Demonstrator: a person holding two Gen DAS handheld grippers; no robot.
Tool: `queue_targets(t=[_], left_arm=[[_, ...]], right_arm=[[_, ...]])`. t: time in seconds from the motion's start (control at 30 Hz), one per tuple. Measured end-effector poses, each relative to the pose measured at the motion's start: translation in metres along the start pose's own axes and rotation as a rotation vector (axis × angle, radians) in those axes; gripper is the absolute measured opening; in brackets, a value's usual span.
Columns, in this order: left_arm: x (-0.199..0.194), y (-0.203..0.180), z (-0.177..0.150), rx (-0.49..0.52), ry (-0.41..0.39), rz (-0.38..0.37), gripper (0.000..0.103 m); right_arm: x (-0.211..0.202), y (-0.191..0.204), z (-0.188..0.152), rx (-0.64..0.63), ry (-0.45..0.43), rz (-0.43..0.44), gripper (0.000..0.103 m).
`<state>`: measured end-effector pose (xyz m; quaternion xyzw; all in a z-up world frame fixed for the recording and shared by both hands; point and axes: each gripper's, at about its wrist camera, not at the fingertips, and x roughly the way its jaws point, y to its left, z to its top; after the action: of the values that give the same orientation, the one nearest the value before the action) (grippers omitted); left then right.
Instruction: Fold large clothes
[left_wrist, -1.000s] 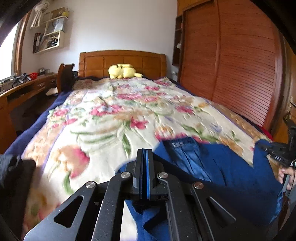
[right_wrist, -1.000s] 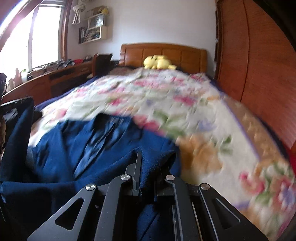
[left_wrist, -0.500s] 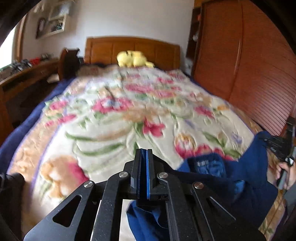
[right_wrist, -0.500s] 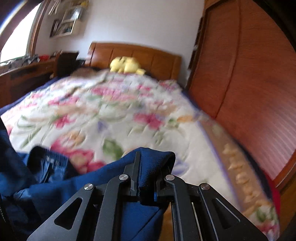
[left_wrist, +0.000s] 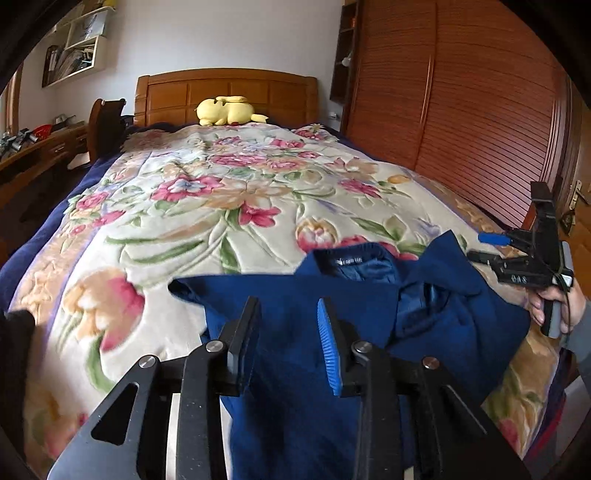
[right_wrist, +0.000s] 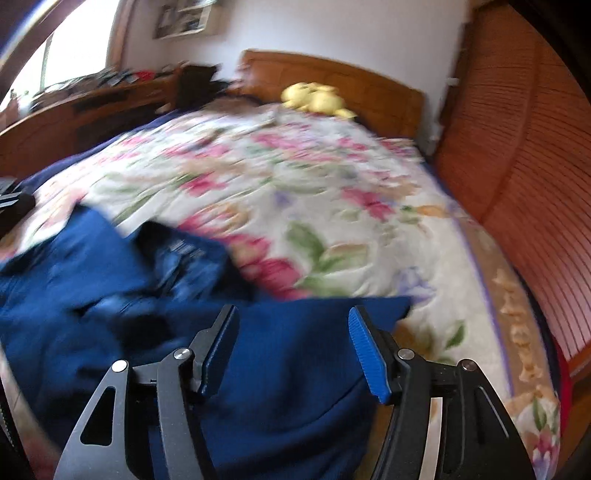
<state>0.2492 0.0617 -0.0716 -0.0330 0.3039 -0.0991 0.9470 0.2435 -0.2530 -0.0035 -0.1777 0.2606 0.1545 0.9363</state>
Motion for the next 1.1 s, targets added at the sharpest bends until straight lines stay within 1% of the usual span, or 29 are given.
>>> queue_targets(t=[0.07, 0.13, 0.2, 0.27, 0.37, 0.43, 0.5, 0.53, 0.6, 0.67, 0.73, 0.83, 0.97, 1.03, 1.07, 1.1], left_arm=[[0.003, -0.001, -0.012, 0.001, 0.0, -0.014, 0.032], [0.008, -0.001, -0.02, 0.013, 0.023, -0.03, 0.032], [0.015, 0.0, -0.03, 0.026, 0.054, -0.027, 0.032], [0.019, 0.003, -0.037, 0.034, 0.077, -0.029, 0.032], [0.019, 0.006, -0.04, 0.025, 0.085, -0.039, 0.032], [0.017, 0.007, -0.039, 0.019, 0.079, -0.047, 0.032], [0.015, 0.007, -0.039, 0.021, 0.073, -0.05, 0.032], [0.014, 0.006, -0.039, 0.023, 0.07, -0.05, 0.032], [0.013, 0.006, -0.038, 0.026, 0.065, -0.047, 0.032], [0.012, 0.008, -0.038, 0.026, 0.061, -0.043, 0.032], [0.011, 0.011, -0.039, 0.024, 0.059, -0.04, 0.032], [0.01, 0.015, -0.038, 0.013, 0.059, -0.042, 0.032], [0.005, 0.019, -0.037, 0.003, 0.043, -0.039, 0.032], [0.004, 0.022, -0.037, 0.0, 0.041, -0.039, 0.032], [0.005, 0.023, -0.037, -0.003, 0.042, -0.038, 0.032], [0.005, 0.024, -0.037, -0.004, 0.042, -0.039, 0.032]], right_arm=[[-0.003, 0.012, -0.01, -0.042, 0.04, 0.028, 0.063], [-0.001, 0.022, -0.019, -0.072, 0.086, 0.038, 0.063], [0.002, 0.025, -0.026, -0.079, 0.137, 0.042, 0.063], [0.011, 0.023, -0.028, -0.074, 0.185, 0.038, 0.063], [0.019, 0.018, -0.028, -0.078, 0.219, 0.005, 0.063], [0.023, 0.01, -0.023, -0.072, 0.234, -0.025, 0.049], [0.03, 0.004, -0.015, -0.095, 0.259, -0.051, 0.016], [0.034, 0.003, -0.01, -0.124, 0.27, -0.07, 0.01], [0.04, 0.0, 0.003, -0.15, 0.276, -0.085, 0.006], [0.045, 0.0, 0.021, -0.16, 0.255, -0.101, 0.006], [0.047, 0.001, 0.045, -0.176, 0.213, -0.12, 0.006], [0.056, 0.013, 0.079, -0.195, 0.161, -0.14, 0.006], [0.073, 0.032, 0.109, -0.211, 0.122, -0.153, 0.006], [0.084, 0.043, 0.118, -0.197, 0.122, -0.141, 0.011], [0.086, 0.048, 0.122, -0.183, 0.122, -0.132, 0.02], [0.087, 0.053, 0.125, -0.17, 0.117, -0.122, 0.032]])
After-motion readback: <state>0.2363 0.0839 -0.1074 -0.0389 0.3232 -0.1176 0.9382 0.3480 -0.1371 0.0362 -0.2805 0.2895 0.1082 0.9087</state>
